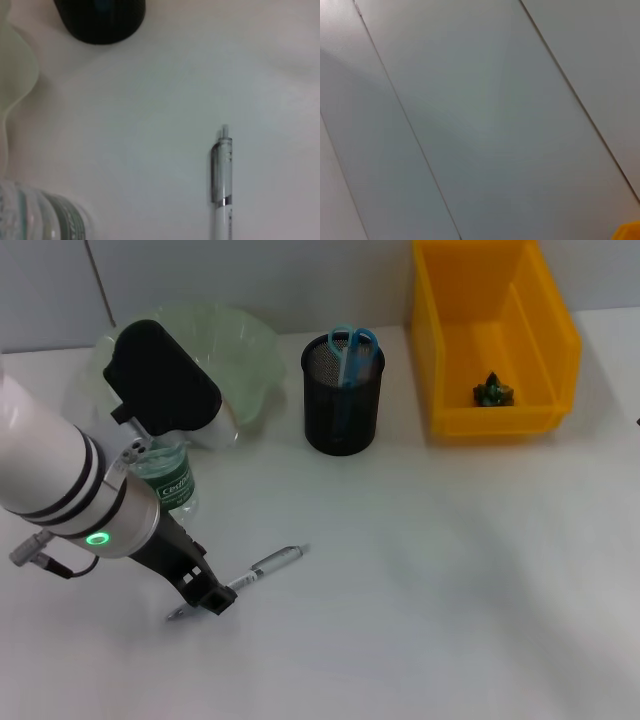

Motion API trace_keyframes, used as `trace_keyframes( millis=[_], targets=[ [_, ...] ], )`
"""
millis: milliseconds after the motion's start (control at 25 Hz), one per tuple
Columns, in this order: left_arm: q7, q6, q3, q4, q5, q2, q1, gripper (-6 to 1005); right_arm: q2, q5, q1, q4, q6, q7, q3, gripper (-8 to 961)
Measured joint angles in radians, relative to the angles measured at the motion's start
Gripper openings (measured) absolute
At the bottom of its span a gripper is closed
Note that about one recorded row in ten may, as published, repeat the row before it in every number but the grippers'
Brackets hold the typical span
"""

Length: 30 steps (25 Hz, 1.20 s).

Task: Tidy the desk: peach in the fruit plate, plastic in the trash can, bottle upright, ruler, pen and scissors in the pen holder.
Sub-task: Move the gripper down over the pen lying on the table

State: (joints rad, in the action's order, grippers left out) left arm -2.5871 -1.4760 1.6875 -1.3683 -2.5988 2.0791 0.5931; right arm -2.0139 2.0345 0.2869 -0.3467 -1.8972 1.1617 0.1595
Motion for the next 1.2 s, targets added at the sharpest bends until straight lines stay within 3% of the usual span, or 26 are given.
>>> trace_keyframes(
  millis=[1200],
  targets=[
    [-0.021,0.004,0.076,0.093,-0.01,-0.001,0.05,646,-0.004,0.003,-0.003,0.0,-0.001,-0.011,-0.026,802]
  ],
)
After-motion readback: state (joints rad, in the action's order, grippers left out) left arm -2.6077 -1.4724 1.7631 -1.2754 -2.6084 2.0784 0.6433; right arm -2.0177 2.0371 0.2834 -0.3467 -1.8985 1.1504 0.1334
